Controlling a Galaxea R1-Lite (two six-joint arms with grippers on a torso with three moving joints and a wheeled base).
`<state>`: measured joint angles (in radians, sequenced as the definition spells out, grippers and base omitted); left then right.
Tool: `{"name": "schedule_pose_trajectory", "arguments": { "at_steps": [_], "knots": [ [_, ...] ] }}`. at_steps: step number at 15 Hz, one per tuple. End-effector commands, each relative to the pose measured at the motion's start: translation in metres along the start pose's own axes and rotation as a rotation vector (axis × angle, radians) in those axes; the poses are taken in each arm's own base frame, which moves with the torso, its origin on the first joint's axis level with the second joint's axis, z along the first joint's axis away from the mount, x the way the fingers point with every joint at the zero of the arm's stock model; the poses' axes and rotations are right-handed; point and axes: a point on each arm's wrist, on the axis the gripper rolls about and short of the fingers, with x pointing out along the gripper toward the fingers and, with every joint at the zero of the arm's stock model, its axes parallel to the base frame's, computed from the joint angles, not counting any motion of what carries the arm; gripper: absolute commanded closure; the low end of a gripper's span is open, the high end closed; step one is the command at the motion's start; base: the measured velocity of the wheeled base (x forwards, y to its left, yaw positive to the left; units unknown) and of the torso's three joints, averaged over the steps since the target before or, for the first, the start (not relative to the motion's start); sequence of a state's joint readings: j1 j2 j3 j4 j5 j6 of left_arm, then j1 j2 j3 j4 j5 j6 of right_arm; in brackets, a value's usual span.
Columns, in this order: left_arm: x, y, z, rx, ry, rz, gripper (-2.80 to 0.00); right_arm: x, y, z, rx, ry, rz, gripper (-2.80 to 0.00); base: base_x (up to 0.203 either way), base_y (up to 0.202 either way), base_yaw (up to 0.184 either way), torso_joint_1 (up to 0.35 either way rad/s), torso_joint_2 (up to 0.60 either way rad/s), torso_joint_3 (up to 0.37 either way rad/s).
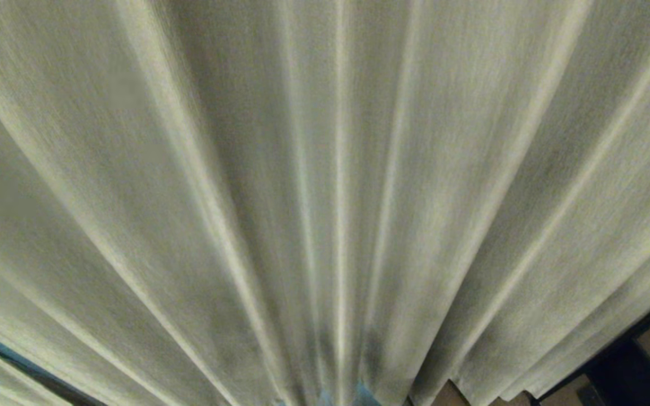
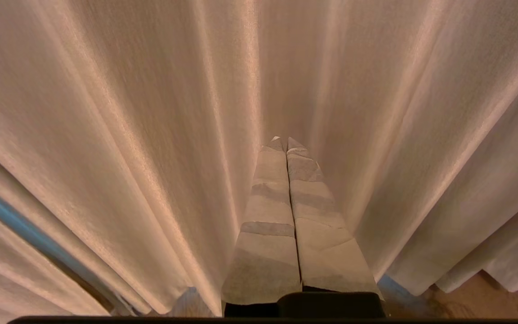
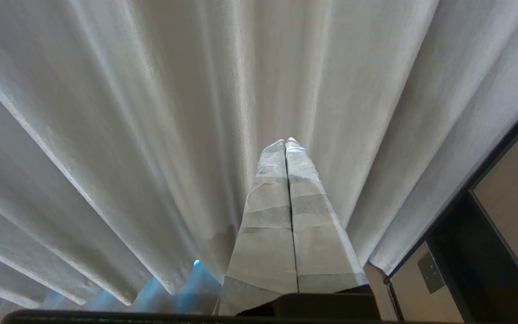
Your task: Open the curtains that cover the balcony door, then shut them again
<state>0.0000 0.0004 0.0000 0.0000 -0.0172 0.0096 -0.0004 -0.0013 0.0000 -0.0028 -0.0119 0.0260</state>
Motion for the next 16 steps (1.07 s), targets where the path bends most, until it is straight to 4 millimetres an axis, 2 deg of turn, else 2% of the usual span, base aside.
{"name": "schedule_pose_trajectory", "arguments": {
  "at_steps": [1,9,16],
  "knots": [
    [0.0,0.0,0.0,-0.001,0.0,0.0,0.0,0.0001,0.0,0.0001,0.0,0.001,0.0,0.0,0.0,0.0,0.0,0.0,0.0,0.0],
    [0.0,0.0001,0.0,-0.02,0.0,0.006,0.0,0.0001,0.0,0.0001,0.0,0.001,-0.001,0.0,0.0,0.01,0.0,0.001,0.0,0.0],
    [0.0,0.0002,0.0,-0.022,0.0,0.011,0.0,0.0001,0.0,0.0001,0.0,0.001,0.0,0.0,0.0,0.186,-0.001,0.0,0.0,0.002]
  ]
}}
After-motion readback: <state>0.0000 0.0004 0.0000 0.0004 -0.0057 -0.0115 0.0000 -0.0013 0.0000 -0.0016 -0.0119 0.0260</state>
